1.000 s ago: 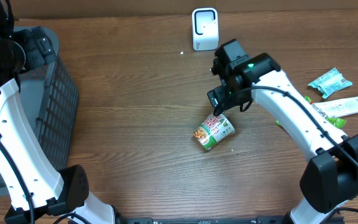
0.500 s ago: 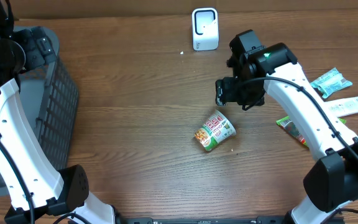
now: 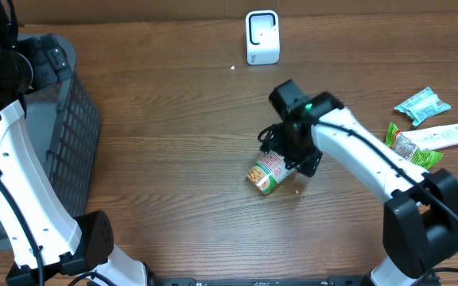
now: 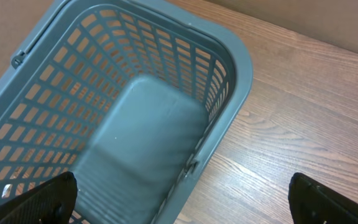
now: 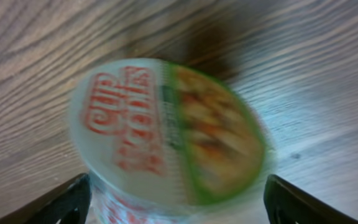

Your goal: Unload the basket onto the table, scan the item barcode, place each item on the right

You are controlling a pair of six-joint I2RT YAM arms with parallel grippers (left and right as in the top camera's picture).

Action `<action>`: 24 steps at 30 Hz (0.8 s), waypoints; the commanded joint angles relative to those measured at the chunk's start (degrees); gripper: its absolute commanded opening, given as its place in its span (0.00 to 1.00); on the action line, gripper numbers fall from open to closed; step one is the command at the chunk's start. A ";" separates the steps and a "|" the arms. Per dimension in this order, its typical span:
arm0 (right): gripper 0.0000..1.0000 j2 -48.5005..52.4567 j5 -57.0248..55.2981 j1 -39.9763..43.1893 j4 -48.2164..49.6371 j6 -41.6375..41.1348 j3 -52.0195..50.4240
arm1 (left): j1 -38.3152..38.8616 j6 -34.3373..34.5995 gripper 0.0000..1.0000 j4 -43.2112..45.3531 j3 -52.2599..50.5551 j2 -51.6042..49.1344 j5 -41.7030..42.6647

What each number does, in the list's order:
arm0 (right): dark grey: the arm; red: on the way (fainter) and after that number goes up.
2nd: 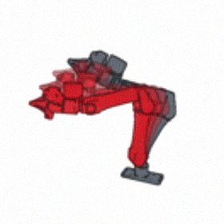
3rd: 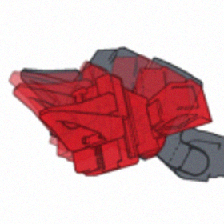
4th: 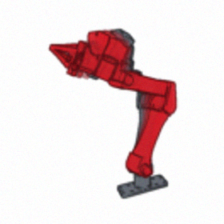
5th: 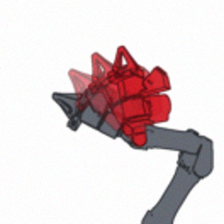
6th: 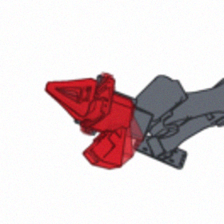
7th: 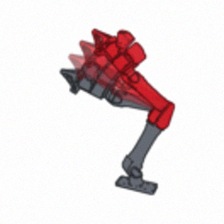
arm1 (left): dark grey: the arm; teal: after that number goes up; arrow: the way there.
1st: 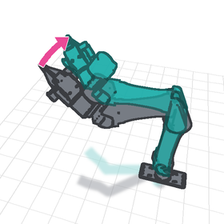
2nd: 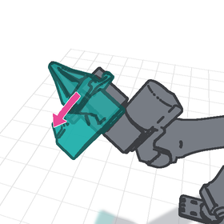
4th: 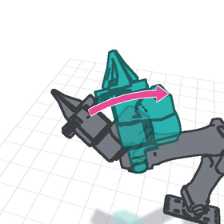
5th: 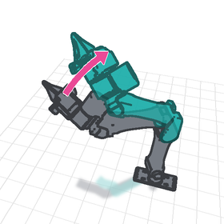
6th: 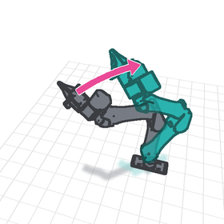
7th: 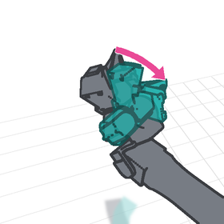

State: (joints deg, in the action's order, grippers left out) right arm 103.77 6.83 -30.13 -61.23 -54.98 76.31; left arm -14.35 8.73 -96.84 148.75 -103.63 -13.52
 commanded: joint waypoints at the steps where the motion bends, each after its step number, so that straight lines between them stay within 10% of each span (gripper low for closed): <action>1: 0.91 -1.42 -0.35 -0.76 5.38 -3.58 -4.37 | 0.11 -0.81 0.99 0.04 0.13 -0.13 0.04; 8: 0.89 -1.42 -3.08 -0.76 14.58 -2.58 -9.14 | 0.11 -0.83 1.00 0.04 0.13 -0.13 0.04; 24: 0.85 -1.66 12.72 3.10 19.78 33.64 -6.43 | 0.11 -0.83 1.00 0.04 0.13 -0.13 0.04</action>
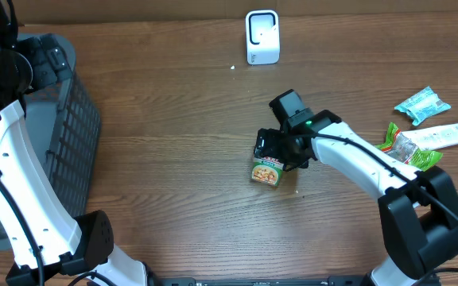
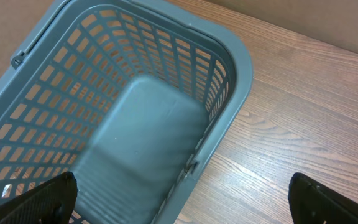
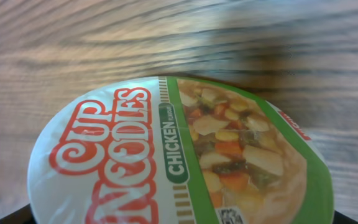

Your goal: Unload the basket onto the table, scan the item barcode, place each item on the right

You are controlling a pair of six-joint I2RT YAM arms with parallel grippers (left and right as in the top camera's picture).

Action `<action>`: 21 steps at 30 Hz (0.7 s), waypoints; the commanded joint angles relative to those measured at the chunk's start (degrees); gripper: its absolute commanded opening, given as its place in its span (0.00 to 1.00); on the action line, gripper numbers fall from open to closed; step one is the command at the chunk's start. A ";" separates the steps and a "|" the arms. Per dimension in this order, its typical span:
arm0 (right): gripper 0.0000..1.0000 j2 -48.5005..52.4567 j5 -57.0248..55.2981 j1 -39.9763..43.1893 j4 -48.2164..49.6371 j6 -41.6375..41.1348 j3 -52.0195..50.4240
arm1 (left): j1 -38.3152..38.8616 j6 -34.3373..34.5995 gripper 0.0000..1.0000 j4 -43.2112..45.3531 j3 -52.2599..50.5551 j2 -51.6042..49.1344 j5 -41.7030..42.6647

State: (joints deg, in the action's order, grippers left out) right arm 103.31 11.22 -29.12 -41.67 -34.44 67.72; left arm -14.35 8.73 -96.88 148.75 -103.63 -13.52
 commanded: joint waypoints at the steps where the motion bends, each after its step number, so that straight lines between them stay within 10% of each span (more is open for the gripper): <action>1: 0.85 -1.22 11.43 2.91 0.17 16.17 2.45 | 0.11 -0.83 1.00 0.09 0.13 -0.13 0.04; 13: 0.87 -1.18 22.75 9.94 -3.02 31.98 1.99 | 0.11 -0.83 1.00 0.09 0.13 -0.13 0.04; 21: 0.97 -1.05 3.19 10.19 -6.47 31.93 0.85 | 0.11 -0.83 1.00 0.09 0.13 -0.13 0.04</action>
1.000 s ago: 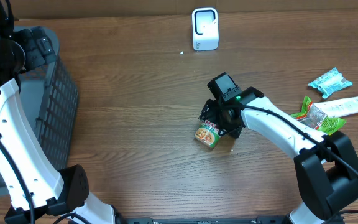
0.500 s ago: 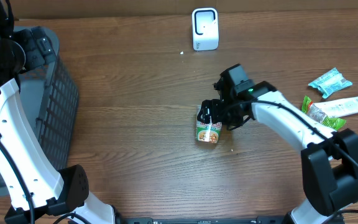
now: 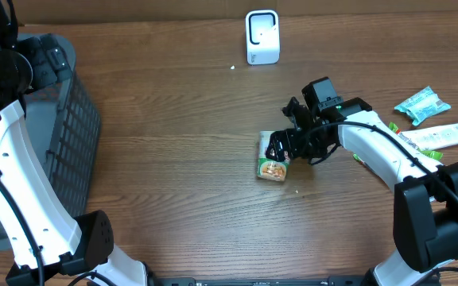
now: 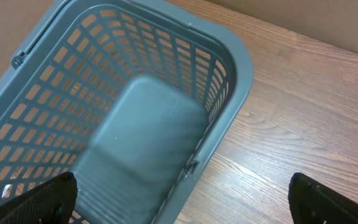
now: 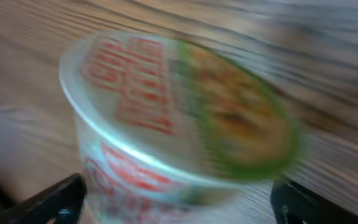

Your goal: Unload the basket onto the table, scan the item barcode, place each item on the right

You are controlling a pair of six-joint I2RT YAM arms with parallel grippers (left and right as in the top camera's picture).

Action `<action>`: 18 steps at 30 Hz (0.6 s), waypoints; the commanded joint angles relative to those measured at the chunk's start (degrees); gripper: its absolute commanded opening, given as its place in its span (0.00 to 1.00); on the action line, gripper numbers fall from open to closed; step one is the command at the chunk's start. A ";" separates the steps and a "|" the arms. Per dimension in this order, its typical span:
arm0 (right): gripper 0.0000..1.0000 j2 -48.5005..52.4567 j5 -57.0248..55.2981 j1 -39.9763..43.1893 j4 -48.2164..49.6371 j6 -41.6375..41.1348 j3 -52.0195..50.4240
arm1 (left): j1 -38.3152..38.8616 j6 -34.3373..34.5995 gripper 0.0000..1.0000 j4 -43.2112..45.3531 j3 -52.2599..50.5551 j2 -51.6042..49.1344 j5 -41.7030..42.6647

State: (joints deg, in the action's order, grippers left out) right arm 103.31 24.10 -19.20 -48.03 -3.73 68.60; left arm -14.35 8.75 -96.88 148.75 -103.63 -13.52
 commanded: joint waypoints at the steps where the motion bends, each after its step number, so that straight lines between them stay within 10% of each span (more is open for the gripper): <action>1: 0.98 -1.05 -11.26 0.26 -0.02 1.20 -0.02 | 0.11 -0.85 1.00 0.09 0.13 -0.13 0.04; 18: 1.00 -1.09 -20.26 1.29 -0.09 1.18 4.63 | 0.11 -0.85 1.00 0.09 0.13 -0.13 0.04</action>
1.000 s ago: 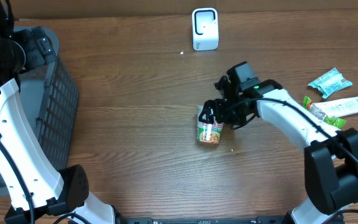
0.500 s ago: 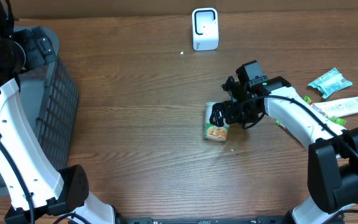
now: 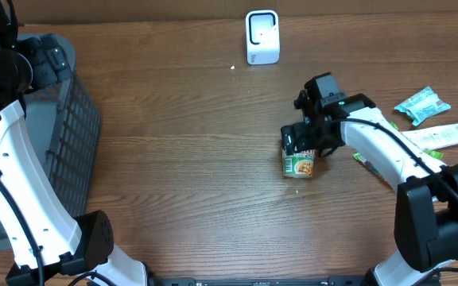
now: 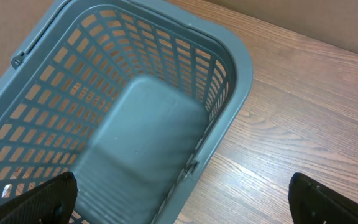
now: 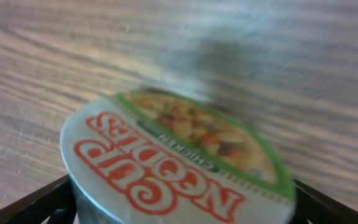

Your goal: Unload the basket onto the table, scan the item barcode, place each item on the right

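Note:
A Cup Noodles chicken cup (image 3: 298, 166) with a white, red and green lid (image 5: 179, 155) is at the middle right of the table. My right gripper (image 3: 307, 145) is shut on it, with a black finger on either side (image 5: 53, 200). The lid faces the wrist camera and is blurred. No barcode shows in any view. A white scanner (image 3: 261, 36) stands at the far edge, well behind the cup. My left gripper (image 4: 182, 202) hangs open over the grey basket (image 4: 166, 81), its fingertips (image 4: 45, 198) far apart.
The grey mesh basket (image 3: 70, 119) stands at the left edge. At the right edge lie a teal packet (image 3: 421, 104), a white tube (image 3: 445, 136) and a green packet (image 3: 410, 152), close behind my right arm.
My right gripper has moved to the right with the cup in it, and the cup has turned so its lid points another way. The left arm has not moved.
My right gripper held the cup tilted near the table's middle. It was then turned with the lid square to the wrist camera, then turned again slightly to the right. Now it is further right. The left gripper stayed open over the basket throughout.

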You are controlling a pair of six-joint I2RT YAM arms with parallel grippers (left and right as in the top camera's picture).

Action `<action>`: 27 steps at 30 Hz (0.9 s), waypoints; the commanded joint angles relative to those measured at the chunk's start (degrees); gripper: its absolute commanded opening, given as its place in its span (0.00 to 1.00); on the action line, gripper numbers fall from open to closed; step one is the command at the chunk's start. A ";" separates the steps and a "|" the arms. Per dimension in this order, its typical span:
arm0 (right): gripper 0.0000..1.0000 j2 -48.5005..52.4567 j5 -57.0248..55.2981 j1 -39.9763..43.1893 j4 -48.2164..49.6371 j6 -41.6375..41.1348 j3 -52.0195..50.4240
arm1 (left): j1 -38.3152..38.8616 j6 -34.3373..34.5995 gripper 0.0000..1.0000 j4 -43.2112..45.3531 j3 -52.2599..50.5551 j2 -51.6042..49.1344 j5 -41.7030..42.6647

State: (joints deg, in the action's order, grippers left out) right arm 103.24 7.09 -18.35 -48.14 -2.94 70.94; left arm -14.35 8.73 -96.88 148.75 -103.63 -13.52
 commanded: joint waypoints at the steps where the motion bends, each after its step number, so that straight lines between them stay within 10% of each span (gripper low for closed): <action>1: 1.00 -1.01 -4.11 0.44 0.11 0.39 2.45 | 0.11 -0.83 0.99 0.09 0.13 -0.13 0.04; 27: 0.94 3.98 3.54 3.10 2.73 -1.97 1.64 | 0.11 -0.83 1.00 0.09 0.13 -0.13 0.04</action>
State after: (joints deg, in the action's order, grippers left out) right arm 106.00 8.60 -15.62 -45.17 -3.64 72.05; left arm -14.35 8.73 -96.88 148.75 -103.63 -13.52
